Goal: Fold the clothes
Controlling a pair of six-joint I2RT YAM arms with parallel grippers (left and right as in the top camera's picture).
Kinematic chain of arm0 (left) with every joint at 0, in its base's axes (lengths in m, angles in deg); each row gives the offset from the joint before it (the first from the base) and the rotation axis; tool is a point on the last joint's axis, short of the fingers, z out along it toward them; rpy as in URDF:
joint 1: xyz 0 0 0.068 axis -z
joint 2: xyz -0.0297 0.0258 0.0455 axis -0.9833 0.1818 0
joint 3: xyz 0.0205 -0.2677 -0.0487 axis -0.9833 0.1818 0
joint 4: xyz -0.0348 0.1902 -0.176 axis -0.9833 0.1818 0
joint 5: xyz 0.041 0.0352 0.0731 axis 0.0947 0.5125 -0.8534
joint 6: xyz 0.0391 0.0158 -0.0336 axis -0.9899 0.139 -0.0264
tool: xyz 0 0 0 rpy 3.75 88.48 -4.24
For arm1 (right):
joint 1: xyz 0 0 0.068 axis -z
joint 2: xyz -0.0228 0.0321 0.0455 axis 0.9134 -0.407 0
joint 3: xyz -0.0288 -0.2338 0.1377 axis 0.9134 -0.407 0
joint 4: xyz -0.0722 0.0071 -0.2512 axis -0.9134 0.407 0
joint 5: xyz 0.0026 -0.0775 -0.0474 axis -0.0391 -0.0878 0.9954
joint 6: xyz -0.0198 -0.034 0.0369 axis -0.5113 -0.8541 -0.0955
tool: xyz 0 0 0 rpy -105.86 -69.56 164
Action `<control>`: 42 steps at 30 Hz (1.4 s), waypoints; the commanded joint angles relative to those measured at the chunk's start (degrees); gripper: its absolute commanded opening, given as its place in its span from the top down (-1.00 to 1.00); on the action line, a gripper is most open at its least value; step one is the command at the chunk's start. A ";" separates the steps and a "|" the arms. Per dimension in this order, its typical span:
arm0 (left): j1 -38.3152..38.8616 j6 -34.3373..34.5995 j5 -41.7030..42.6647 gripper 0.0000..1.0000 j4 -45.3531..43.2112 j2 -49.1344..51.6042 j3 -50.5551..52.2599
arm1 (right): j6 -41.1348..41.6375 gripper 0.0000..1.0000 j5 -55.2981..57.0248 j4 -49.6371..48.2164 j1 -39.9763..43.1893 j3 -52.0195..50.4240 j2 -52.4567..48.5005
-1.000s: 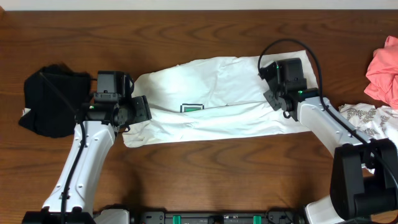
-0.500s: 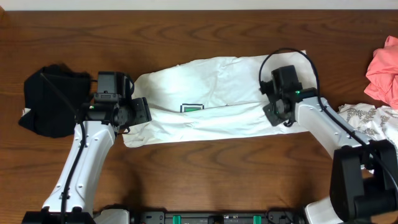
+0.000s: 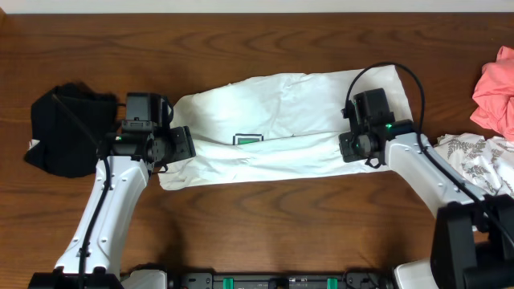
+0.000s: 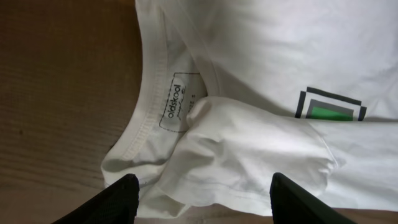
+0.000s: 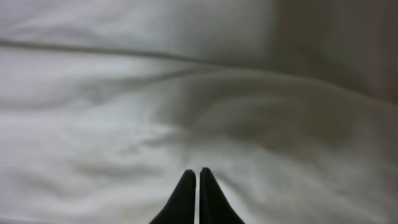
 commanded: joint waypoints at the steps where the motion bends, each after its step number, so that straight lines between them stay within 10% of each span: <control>1: -0.24 -0.09 1.55 -0.36 0.68 0.44 0.26 | 1.97 0.90 1.33 -2.99 0.85 -2.27 -1.86; 7: 2.12 -0.39 12.02 -0.30 -0.31 0.44 0.26 | 1.99 0.85 1.62 -6.54 2.34 -2.60 -3.41; 42: 36.48 0.70 11.93 -0.30 -29.42 24.28 0.26 | 3.30 0.82 2.78 -9.11 3.87 -2.60 -3.45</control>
